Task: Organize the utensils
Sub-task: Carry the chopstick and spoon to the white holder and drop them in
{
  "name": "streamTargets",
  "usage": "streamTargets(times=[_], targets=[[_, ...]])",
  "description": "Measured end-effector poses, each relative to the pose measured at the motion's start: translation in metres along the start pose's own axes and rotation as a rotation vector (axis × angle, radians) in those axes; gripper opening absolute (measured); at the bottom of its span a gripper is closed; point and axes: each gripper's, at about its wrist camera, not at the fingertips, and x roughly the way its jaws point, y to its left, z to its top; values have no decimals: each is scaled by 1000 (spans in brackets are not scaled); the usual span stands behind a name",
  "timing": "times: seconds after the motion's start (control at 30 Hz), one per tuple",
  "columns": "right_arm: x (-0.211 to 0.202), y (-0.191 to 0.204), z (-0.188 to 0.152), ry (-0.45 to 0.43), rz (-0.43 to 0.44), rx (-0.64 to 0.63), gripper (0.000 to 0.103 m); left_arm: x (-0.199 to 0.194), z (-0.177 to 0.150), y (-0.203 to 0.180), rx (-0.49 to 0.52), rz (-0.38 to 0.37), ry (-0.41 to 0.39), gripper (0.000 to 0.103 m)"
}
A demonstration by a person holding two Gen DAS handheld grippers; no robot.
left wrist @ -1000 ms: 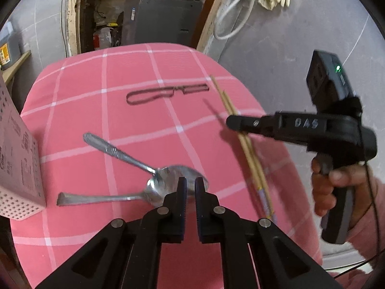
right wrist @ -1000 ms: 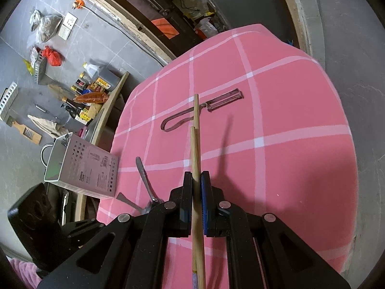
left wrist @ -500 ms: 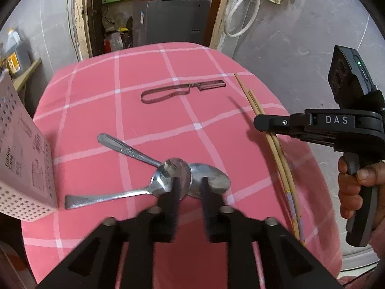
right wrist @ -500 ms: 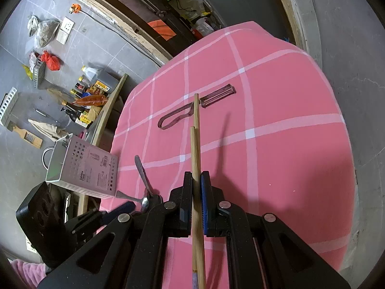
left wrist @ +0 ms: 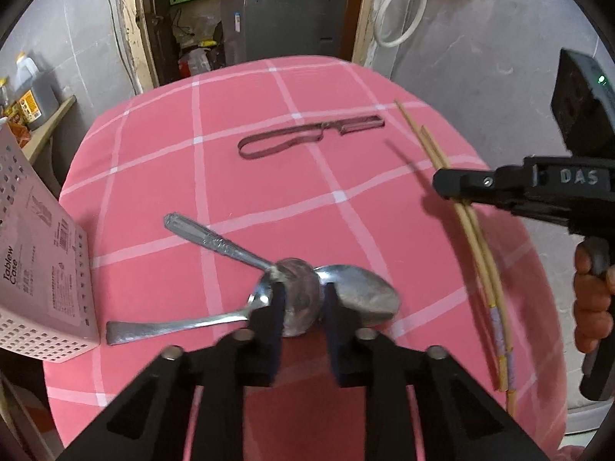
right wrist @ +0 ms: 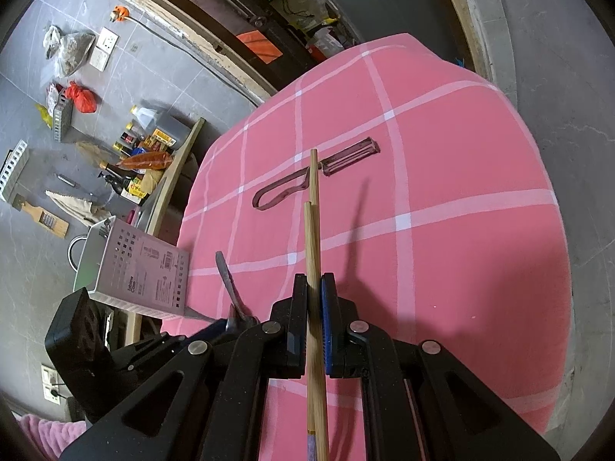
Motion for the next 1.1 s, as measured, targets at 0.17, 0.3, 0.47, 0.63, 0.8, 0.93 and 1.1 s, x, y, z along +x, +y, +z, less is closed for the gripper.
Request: streamTargets(times=[0.17,0.3,0.47,0.63,0.8,0.93,1.1], targets=[[-1,9,0,-11,7,-24,6,-14,1,-4,13,28,-40,6],[-10,23,0,-51,29,-55,6,-37,6,11,-81,-43,-81,5],[-29,50,5,-127,79,-87,6,-83,15,50,-273,-180,-160,4],[-47,84,16,-215,146,-117,6,-122,20,80,-391,-264,-237,3],[-62,130,32,-325,233,-170,6,-159,24,110,-451,-321,-315,3],[-61,175,46,-413,313,-206,6,-189,29,143,-504,-345,-390,3],[-48,227,59,-485,391,-238,6,-205,37,189,-613,-418,-458,5]])
